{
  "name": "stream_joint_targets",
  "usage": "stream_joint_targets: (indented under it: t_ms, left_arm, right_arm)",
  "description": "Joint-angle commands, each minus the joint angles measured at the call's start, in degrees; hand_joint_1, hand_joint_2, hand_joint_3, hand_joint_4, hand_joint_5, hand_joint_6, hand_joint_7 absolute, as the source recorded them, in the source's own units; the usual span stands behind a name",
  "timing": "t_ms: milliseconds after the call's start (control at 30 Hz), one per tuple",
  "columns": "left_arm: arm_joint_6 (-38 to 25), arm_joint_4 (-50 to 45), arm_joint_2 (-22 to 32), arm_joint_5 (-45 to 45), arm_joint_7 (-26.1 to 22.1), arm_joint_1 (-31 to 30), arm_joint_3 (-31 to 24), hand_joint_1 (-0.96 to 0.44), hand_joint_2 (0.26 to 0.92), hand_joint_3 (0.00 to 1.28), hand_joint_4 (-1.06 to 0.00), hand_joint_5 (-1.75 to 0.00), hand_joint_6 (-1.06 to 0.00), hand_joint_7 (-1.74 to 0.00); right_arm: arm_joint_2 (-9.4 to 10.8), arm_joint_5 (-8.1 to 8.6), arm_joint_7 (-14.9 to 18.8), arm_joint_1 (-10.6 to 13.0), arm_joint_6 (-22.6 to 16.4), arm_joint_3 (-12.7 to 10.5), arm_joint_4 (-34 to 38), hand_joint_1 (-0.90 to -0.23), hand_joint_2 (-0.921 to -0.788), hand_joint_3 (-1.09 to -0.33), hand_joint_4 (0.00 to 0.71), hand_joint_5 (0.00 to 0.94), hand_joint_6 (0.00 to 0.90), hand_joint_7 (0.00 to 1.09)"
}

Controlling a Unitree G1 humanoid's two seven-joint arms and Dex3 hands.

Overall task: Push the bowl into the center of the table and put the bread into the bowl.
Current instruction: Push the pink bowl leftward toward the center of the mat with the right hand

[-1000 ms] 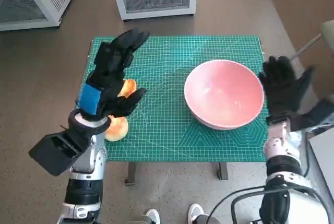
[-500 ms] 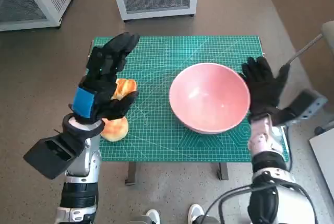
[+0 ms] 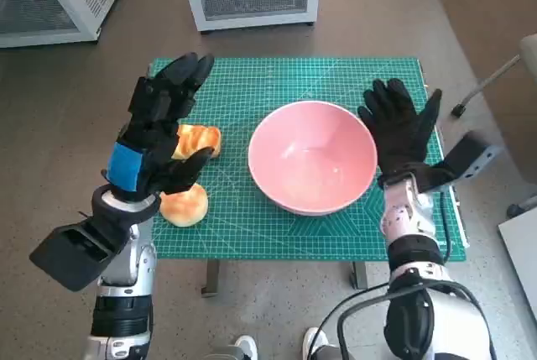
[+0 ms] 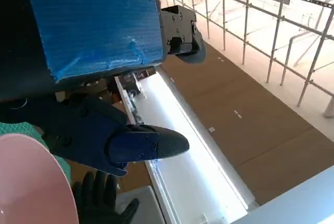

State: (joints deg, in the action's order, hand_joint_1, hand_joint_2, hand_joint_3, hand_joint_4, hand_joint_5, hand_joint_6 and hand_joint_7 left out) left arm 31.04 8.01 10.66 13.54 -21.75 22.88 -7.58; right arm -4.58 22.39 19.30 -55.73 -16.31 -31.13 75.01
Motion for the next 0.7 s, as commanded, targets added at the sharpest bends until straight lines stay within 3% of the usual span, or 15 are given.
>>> stream_joint_targets:
  t_ms: [33, 467, 700]
  left_arm:
    - [0.1, -1.3, 0.5, 0.8, 0.0, -1.4, -0.5, -0.51, 0.921, 0.35, -0.23, -0.11, -0.03, -0.56]
    - [-0.8, -2.9, 1.4, 1.8, 0.0, -2.7, -1.5, -0.51, 0.921, 0.36, -0.24, -0.09, -0.04, -0.54]
    - [-0.6, -3.5, 1.5, 1.6, 0.1, -3.3, -2.0, -0.51, 0.921, 0.35, -0.25, -0.08, -0.04, -0.53]
  right_arm:
    - [1.5, -0.13, -1.0, -0.7, 1.4, -0.2, 1.0, -0.327, -0.921, -0.647, 0.097, 0.008, 0.095, 0.33]
    - [4.0, -2.08, -3.7, -3.1, 2.6, 1.4, 1.4, -0.343, -0.921, -0.629, 0.171, 0.032, 0.163, 0.36]
    - [3.5, -3.89, -3.4, -3.5, 2.1, 2.6, 1.2, -0.349, -0.921, -0.63, 0.184, 0.028, 0.172, 0.36]
